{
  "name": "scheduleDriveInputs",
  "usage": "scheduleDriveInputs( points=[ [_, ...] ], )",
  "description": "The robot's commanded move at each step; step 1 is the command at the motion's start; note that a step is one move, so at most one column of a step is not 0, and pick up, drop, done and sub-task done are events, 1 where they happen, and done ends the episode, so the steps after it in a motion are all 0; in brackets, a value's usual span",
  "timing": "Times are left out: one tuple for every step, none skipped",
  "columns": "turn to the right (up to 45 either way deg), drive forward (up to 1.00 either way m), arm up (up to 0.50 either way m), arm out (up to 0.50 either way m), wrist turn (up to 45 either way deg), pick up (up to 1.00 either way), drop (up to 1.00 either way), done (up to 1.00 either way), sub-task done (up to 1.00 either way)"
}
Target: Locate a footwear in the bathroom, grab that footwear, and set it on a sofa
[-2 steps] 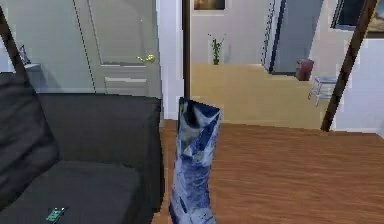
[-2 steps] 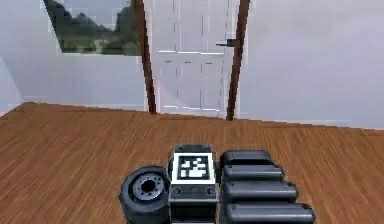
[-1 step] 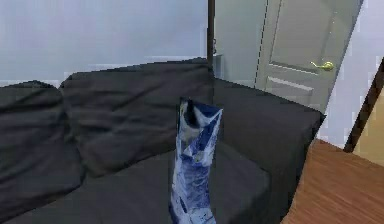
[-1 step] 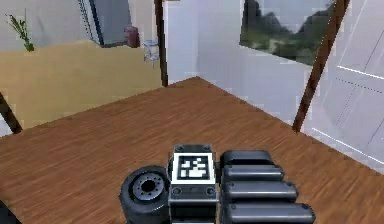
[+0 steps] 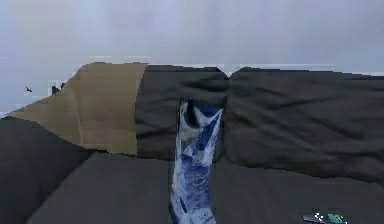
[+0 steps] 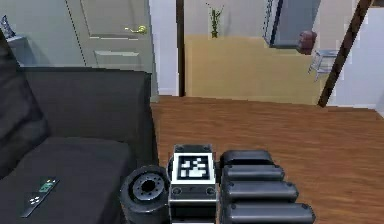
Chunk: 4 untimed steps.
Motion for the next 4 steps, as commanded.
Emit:
scheduleDriveInputs(
  points=[
    [-45.0, 0.00, 0.00, 0.00, 0.0, 0.00, 0.00, 0.00, 0.00],
    [-21.0, 0.00, 0.00, 0.00, 0.0, 0.00, 0.00, 0.00, 0.00],
    [0.0, 0.00, 0.00, 0.46, 0.0, 0.00, 0.00, 0.00, 0.00],
    [0.0, 0.00, 0.00, 0.00, 45.0, 0.00, 0.00, 0.00, 0.00]
  ],
)
